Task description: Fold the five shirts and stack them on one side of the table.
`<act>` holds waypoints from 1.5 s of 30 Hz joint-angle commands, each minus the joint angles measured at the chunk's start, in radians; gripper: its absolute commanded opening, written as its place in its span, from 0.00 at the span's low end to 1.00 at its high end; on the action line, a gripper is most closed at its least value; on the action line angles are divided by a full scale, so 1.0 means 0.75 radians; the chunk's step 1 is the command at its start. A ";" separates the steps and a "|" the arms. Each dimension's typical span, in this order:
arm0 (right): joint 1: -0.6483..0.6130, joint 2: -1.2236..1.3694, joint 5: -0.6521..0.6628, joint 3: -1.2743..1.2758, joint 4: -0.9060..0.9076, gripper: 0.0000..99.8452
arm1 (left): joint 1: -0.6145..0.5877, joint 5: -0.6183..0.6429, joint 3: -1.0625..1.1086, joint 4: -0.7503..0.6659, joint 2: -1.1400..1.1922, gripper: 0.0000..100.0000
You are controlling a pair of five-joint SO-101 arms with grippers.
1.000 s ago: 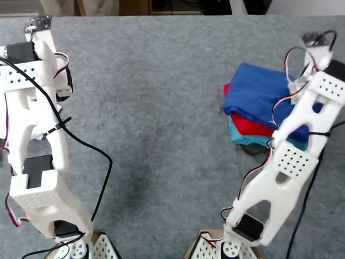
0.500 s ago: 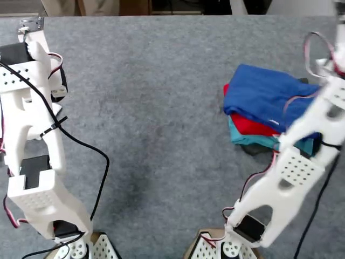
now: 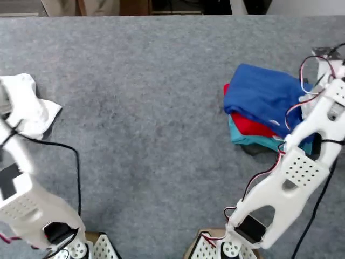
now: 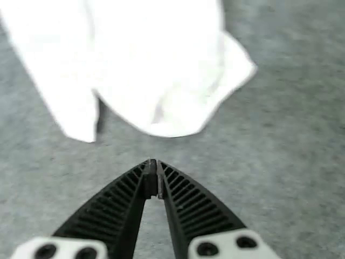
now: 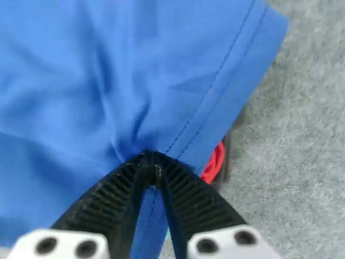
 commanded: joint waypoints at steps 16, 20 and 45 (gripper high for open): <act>-0.375 -0.218 -0.319 -0.815 0.180 0.01 | -0.378 -0.096 0.505 -0.921 0.304 0.20; -0.486 -0.332 -0.319 -0.778 0.180 0.01 | -0.360 -0.170 0.405 -0.900 0.451 0.11; -0.776 -0.956 -0.364 -0.202 0.178 0.01 | -0.262 -0.057 -0.190 0.020 -0.298 0.02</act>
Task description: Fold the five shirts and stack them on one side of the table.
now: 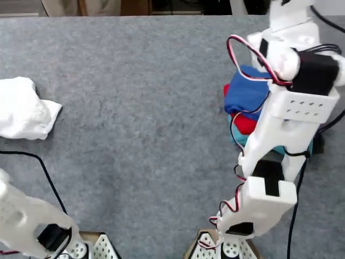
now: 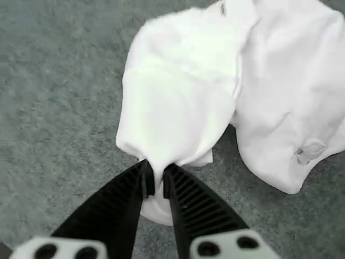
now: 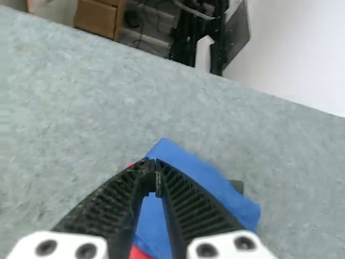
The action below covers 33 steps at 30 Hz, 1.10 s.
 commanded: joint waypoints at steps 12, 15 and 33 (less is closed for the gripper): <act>-0.056 -0.202 -0.006 0.044 0.020 0.01 | 1.336 0.338 0.874 -0.117 -1.030 0.02; -0.036 -0.212 -0.006 0.046 0.020 0.01 | 1.561 0.383 0.949 -0.219 -1.012 0.02; -0.425 -0.210 0.072 0.656 0.016 0.01 | 0.426 0.391 1.049 -0.113 -0.999 0.25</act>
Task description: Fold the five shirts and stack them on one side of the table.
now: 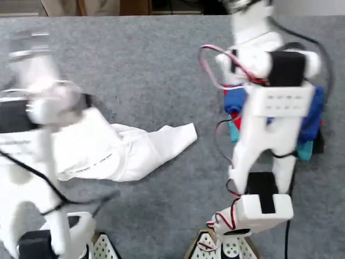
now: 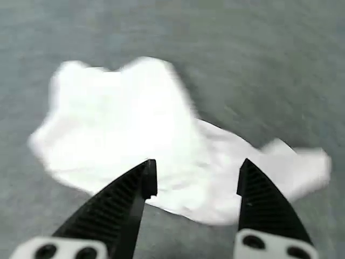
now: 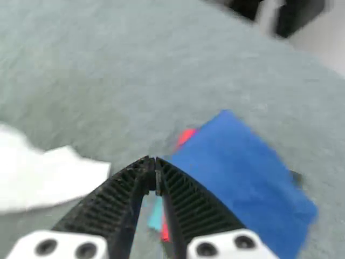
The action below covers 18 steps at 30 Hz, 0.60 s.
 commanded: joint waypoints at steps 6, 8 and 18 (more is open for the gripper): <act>-0.349 0.021 0.020 0.515 -0.094 0.12 | -0.970 -0.323 0.405 -0.450 0.148 0.25; -0.351 0.042 0.023 0.625 -0.155 0.18 | -1.017 -0.368 0.444 -0.489 0.181 0.25; -0.238 0.066 0.016 1.100 -0.526 0.15 | -1.123 -0.450 0.454 -0.444 0.193 0.25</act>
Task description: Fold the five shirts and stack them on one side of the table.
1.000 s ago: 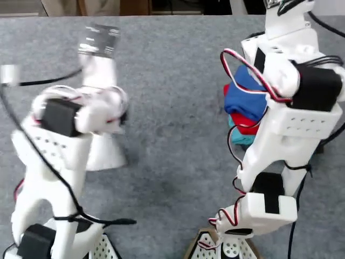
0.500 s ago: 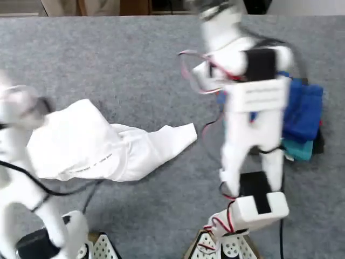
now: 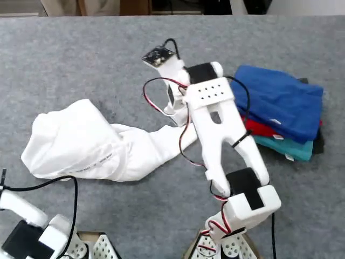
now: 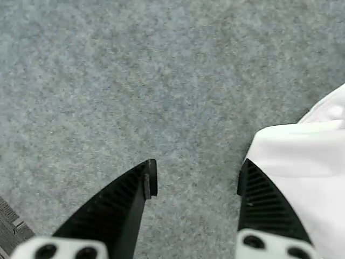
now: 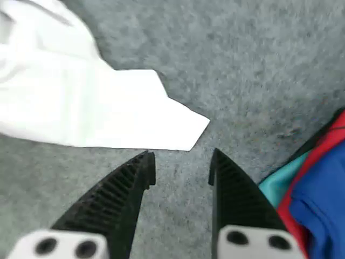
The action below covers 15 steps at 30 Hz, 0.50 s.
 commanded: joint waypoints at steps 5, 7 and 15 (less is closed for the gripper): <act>0.044 -0.005 0.004 0.285 -0.301 0.14 | -0.020 -0.014 -0.006 -0.004 0.001 0.25; 0.056 -0.005 0.004 0.337 -0.354 0.15 | -0.016 -0.014 -0.006 -0.008 0.007 0.25; 0.173 0.101 -0.072 0.377 -0.477 0.20 | 0.076 -0.016 0.084 -0.016 0.007 0.25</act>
